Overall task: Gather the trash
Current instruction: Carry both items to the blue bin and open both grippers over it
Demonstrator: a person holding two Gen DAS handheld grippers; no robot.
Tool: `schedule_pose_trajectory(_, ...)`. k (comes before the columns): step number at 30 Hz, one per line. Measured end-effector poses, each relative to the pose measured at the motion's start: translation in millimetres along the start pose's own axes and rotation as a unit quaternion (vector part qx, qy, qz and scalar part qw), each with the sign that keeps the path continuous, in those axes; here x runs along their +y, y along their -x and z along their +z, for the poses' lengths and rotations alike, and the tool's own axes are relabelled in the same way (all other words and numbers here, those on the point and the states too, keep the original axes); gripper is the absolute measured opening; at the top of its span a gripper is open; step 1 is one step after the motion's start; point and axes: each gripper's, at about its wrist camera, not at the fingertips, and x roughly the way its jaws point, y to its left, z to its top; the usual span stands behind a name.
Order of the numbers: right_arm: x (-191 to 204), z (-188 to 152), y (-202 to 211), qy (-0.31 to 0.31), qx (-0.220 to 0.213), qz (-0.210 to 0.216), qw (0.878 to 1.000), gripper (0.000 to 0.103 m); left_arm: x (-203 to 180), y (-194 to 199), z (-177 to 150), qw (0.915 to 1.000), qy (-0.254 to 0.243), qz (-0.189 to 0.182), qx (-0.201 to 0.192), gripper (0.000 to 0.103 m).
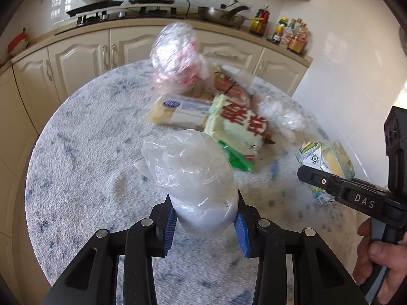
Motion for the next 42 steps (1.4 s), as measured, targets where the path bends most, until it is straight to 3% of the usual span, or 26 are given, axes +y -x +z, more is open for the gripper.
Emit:
schedule_pose_trajectory(10, -33, -7, 52, -0.026, -0.04, 0.004, 0.999, 0.026, -62, 24, 10, 0.9983, -0.042, -0.034, -0.023, 0.036)
schedule_pose_trajectory(18, -123, -17, 116, -0.092, -0.086, -0.044, 0.991, 0.026, -163, 15, 25, 0.9878, -0.122, -0.093, -0.025, 0.036)
schedule_pose_trajectory(27, -261, -62, 151, -0.205, -0.084, -0.125, 0.967, 0.026, -306, -62, 7, 0.9609, -0.212, -0.169, 0.057, 0.036)
schedule_pose_trajectory(35, -349, -103, 118, -0.288, -0.034, -0.127, 0.948, 0.026, -403, -153, -28, 0.9334, -0.279, -0.171, 0.148, 0.037)
schedule_pose_trajectory(42, -393, -125, 84, -0.337, -0.004, -0.112, 0.935, 0.029, -451, -228, -43, 0.9152, -0.315, -0.145, 0.206, 0.043)
